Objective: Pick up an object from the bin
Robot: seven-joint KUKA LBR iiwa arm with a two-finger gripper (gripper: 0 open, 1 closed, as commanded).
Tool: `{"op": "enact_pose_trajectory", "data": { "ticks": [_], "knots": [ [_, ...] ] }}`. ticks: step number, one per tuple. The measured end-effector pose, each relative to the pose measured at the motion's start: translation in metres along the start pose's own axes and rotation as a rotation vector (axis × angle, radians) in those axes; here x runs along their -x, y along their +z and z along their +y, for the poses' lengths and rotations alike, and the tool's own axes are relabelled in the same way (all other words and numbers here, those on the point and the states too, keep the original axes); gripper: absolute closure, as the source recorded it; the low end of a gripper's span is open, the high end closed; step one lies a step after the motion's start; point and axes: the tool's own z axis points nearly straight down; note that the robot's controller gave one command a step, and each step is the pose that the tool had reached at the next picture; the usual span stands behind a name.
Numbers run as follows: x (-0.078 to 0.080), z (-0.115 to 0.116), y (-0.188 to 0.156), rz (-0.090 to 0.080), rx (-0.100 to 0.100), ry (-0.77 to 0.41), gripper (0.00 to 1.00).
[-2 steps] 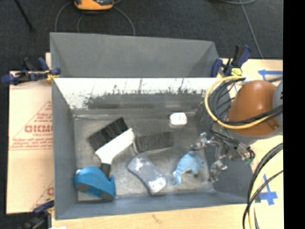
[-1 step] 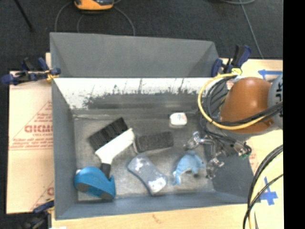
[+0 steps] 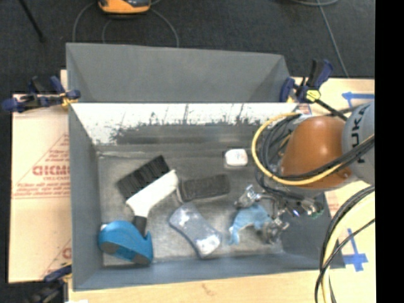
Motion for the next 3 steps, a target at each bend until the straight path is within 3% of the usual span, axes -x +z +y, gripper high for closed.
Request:
{"op": "enact_pose_trajectory", "data": {
  "ticks": [1, 3],
  "knots": [
    [-0.0024, 0.0017, 0.0079, -0.007, -0.003, -0.293, 1.0],
    [-0.0031, 0.0022, 0.0051, -0.004, 0.0, -0.293, 1.0]
  ]
}}
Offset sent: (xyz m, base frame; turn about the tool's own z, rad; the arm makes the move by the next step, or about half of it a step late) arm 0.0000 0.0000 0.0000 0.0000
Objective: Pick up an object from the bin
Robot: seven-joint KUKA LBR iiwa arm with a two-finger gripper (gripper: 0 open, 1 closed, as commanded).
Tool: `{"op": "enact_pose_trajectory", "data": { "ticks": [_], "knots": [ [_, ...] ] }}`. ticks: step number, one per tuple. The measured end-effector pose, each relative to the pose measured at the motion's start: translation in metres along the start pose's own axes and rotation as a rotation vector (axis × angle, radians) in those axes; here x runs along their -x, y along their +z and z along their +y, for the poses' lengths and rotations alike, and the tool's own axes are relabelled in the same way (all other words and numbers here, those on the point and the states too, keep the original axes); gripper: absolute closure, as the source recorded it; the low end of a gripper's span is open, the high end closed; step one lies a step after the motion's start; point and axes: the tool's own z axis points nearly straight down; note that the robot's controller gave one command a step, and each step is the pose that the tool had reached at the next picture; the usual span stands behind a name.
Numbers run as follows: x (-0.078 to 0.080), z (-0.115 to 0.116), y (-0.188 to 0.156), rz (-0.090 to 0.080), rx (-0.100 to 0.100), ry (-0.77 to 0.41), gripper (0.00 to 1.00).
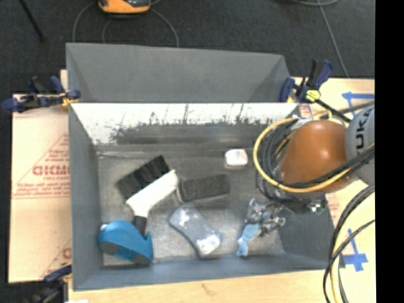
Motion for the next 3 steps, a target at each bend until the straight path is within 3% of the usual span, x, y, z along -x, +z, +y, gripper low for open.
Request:
{"op": "enact_pose_trajectory", "data": {
  "ticks": [1, 3],
  "knots": [
    [-0.002, 0.001, -0.014, 0.007, 0.009, 0.003, 1.0],
    [-0.001, 0.0, -0.047, 0.004, 0.002, 0.005, 1.0]
  ]
}}
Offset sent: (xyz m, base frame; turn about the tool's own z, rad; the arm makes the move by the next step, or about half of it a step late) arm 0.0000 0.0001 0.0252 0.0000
